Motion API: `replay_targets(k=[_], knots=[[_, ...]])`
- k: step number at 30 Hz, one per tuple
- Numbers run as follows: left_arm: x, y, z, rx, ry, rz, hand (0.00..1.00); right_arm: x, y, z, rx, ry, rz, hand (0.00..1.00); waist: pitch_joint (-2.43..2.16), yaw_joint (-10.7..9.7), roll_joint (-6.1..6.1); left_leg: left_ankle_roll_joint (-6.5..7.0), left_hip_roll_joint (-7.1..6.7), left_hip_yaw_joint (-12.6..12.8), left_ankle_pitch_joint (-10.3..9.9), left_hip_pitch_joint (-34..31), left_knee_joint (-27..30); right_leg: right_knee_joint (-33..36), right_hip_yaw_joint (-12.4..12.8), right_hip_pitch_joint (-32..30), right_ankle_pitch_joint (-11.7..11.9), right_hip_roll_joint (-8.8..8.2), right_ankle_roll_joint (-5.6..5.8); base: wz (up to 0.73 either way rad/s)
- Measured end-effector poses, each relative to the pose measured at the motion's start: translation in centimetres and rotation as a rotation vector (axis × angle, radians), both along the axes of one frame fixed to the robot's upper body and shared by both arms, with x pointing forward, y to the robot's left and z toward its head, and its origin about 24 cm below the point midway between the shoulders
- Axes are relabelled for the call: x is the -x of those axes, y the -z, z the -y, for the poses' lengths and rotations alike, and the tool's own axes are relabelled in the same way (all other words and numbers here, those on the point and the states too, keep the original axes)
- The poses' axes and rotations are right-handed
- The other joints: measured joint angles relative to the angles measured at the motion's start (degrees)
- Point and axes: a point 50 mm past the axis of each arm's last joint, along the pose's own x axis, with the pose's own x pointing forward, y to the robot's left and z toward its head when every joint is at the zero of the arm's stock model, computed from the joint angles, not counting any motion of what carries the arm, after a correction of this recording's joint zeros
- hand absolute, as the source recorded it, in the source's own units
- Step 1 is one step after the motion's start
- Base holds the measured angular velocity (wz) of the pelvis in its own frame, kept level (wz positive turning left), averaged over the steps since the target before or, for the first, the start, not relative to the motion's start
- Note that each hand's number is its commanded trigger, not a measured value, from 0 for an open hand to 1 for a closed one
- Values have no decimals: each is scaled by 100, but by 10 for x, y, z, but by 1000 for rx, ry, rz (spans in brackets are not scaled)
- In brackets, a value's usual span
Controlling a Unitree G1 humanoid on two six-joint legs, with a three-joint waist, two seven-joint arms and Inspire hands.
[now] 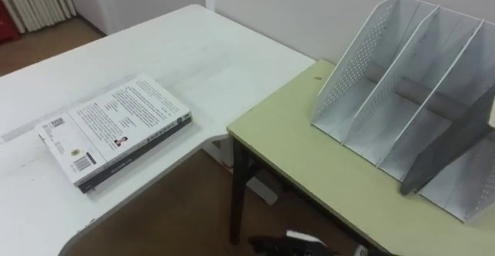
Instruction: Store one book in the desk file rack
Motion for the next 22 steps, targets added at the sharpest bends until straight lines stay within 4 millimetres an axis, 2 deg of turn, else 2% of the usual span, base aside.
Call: replay_targets(k=[1, 4, 6, 8, 13, 16, 17, 22], knots=[[1, 0, 0, -1, -1, 2, 0, 4, 5, 3, 9, 20, -18, 0, 3, -33, 5, 1, -3, -1, 1, -7, 0, -10, -12, 3, -1, -4, 1, 10], [6, 1, 1, -8, -20, 8, 0, 32, 31, 20, 48, 178, -108, 0, -27, -76, 30, 6, -26, -34, 4, 11, -10, -56, -59, 44, -4, -22, 19, 10], [12, 2, 1, -13, -65, 14, 0, 58, 47, 30, 82, 294, -180, 0, -29, -100, 33, 6, -39, -33, 4, 40, -38, -77, -42, 98, -25, -22, 42, 7], [15, 3, 1, -24, -81, 11, 0, 74, 55, 35, 104, 372, -225, 0, -28, -110, 41, 6, -41, -33, 4, 62, -54, -86, -37, 103, -28, -22, 43, 2], [26, 5, -5, -60, -125, -17, 0, 105, 67, 47, 144, 573, -294, 0, -24, -284, 60, 6, -58, -103, 3, 112, -57, -168, -126, 243, -42, -30, 56, 11], [32, 5, -10, -83, -153, -26, 0, 123, 71, 54, 152, 715, -336, 0, 14, -342, 78, 5, -63, -89, 2, 197, -70, -187, -145, 283, -61, -31, 60, 4], [32, 4, -11, -92, -169, -26, 0, 126, 71, 55, 149, 760, -344, 0, -2, -372, 109, 5, -63, -89, -1, 209, -72, -188, -142, 283, -78, -33, 63, 0], [36, 5, -11, -115, -182, -39, 0, 140, 74, 58, 151, 883, -376, 0, -9, -398, 133, 5, -63, -89, -1, 231, -82, -170, -132, 288, -85, -33, 61, 0]])
